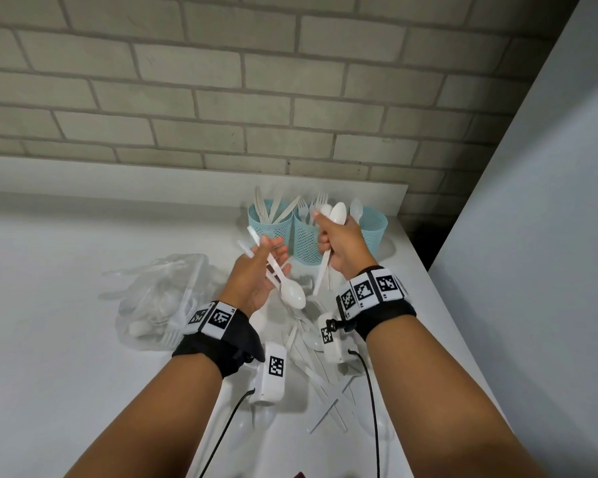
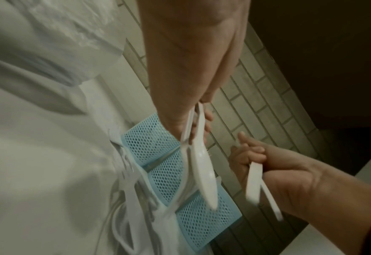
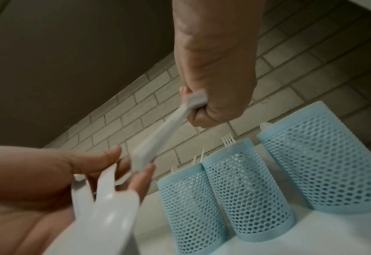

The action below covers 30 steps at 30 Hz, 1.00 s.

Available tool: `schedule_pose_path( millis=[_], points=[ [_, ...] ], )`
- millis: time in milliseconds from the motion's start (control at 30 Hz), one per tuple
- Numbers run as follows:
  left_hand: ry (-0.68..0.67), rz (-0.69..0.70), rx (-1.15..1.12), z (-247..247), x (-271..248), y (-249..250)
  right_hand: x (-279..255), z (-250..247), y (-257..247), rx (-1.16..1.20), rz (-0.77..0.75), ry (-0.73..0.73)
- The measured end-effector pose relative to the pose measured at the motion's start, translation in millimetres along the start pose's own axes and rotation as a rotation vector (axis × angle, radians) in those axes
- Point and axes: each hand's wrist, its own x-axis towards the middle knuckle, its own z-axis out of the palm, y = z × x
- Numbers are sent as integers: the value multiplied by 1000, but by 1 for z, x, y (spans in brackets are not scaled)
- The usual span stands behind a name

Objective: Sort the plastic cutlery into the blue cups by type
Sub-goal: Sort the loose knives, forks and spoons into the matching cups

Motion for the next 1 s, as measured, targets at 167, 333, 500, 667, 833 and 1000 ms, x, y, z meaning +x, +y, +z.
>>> schedule_pose_path(
  millis=[167, 333, 500, 667, 833, 1000],
  points=[
    [56, 144, -225, -4, 1, 3, -10, -8, 8, -743, 247, -189],
    [90, 208, -231, -5, 3, 4, -17, -12, 19, -784, 214, -278],
    [115, 238, -234, -7, 3, 7, -9, -21, 16, -654, 95, -95],
    [61, 169, -50, -13, 5, 6, 2, -27, 7, -458, -50, 25],
    [-157, -68, 342, -11, 1, -3, 5, -21, -4, -184, -107, 57],
    [-244, -75, 492, 10, -11, -11, 0, 4, 3, -164, -51, -60]
  ],
)
